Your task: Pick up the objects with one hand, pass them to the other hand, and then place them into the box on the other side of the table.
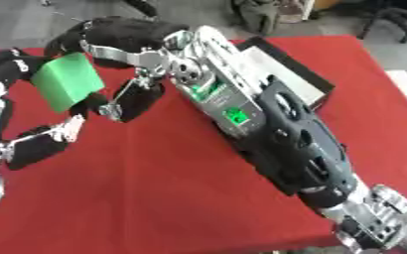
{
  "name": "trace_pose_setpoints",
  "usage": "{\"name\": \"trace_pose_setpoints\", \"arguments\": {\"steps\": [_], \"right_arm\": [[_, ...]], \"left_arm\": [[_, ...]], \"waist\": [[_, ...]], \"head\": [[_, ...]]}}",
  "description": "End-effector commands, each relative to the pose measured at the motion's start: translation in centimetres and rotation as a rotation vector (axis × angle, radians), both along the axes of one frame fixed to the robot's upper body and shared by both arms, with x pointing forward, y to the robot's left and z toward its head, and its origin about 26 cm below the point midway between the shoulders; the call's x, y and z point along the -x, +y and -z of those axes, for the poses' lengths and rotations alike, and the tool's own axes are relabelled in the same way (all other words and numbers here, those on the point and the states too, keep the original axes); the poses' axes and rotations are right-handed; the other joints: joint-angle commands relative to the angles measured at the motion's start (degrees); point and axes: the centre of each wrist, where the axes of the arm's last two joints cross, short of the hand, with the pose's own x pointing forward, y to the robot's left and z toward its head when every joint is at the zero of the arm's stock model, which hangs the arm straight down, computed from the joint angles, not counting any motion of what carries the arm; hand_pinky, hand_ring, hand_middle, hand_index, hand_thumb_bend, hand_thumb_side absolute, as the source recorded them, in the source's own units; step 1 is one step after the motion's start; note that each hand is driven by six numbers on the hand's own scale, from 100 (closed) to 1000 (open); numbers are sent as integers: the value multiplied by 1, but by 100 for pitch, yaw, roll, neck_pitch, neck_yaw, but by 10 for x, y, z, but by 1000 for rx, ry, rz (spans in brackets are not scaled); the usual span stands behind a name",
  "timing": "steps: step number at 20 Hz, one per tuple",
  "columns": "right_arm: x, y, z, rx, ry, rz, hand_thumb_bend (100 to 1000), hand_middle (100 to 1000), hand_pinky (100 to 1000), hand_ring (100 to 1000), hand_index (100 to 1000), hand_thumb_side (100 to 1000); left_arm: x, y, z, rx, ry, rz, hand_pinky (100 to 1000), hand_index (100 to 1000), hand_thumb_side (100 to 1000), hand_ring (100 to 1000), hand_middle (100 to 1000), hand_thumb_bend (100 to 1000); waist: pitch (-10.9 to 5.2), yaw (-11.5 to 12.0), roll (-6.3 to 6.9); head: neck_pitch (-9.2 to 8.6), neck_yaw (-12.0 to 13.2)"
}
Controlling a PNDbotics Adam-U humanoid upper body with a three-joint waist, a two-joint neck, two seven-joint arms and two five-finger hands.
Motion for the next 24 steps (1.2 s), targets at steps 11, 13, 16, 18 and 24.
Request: {"name": "trace_pose_setpoints", "arguments": {"steps": [11,13,16,18,24], "right_arm": [[4,-7,-5,-80,37,4,100,357,827,1000,493,100],[4,-7,-5,-84,43,4,100,349,824,1000,483,119],[4,-7,-5,-90,54,6,100,340,816,1000,472,178],[5,-8,-5,-94,60,3,100,338,816,1000,468,187],[6,-10,-6,-97,70,-9,100,330,817,1000,461,188]], "left_arm": [[6,-4,-13,97,-67,-6,569,705,142,501,510,255],[6,-4,-13,101,-67,-3,572,712,170,505,514,290],[6,-4,-13,104,-66,1,578,716,215,510,520,351],[5,-4,-13,102,-64,1,594,738,274,529,542,437],[-1,0,-7,29,25,-65,719,920,396,690,720,646]], "waist": [[-160,-32,25],[-161,-33,26],[-161,-33,26],[-161,-34,26],[-168,-34,24]], "head": [[-22,-5],[-18,-8],[-14,-23],[-8,-25],[7,-42]]}}
